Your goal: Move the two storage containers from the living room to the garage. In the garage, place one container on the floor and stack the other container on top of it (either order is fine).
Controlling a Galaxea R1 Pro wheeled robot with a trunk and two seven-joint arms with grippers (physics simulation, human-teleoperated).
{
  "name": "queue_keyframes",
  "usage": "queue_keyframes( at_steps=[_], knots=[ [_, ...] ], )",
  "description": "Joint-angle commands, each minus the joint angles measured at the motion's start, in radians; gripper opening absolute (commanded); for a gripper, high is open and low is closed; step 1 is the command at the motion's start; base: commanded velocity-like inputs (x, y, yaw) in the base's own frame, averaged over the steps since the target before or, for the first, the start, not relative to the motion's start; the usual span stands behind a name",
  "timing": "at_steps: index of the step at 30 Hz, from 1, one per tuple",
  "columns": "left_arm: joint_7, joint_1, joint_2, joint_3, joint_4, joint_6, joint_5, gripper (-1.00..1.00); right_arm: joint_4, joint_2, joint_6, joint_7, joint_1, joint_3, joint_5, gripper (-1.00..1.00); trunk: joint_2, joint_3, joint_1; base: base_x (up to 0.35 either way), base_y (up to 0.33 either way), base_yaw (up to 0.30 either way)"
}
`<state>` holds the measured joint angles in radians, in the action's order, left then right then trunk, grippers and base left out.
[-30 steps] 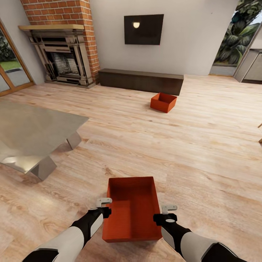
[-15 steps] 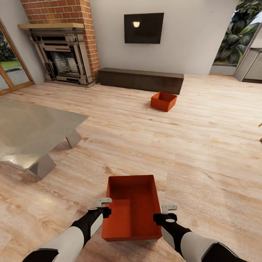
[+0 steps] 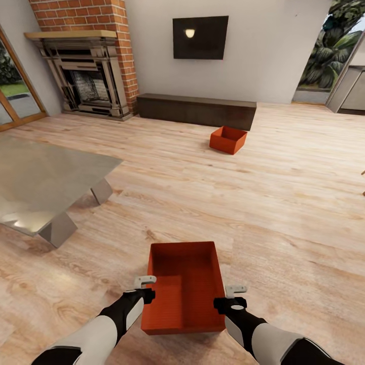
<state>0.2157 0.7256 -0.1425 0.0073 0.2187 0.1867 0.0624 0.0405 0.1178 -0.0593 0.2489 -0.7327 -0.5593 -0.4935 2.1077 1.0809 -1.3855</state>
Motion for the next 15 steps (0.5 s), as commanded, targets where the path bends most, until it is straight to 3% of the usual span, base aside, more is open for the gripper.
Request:
queue_keyframes(
  at_steps=[1,15],
  knots=[
    [0.004,0.000,0.000,0.000,0.002,0.005,0.007,1.00,-0.001,0.000,-0.004,0.003,0.000,-0.008,-0.011,1.00,0.007,0.004,-0.004,0.000,0.000,0.000],
    [0.004,0.000,0.000,0.000,0.002,0.005,0.007,1.00,-0.001,0.000,-0.004,0.003,0.000,-0.008,-0.011,1.00,0.105,0.048,-0.057,0.000,0.000,0.000]
  ],
)
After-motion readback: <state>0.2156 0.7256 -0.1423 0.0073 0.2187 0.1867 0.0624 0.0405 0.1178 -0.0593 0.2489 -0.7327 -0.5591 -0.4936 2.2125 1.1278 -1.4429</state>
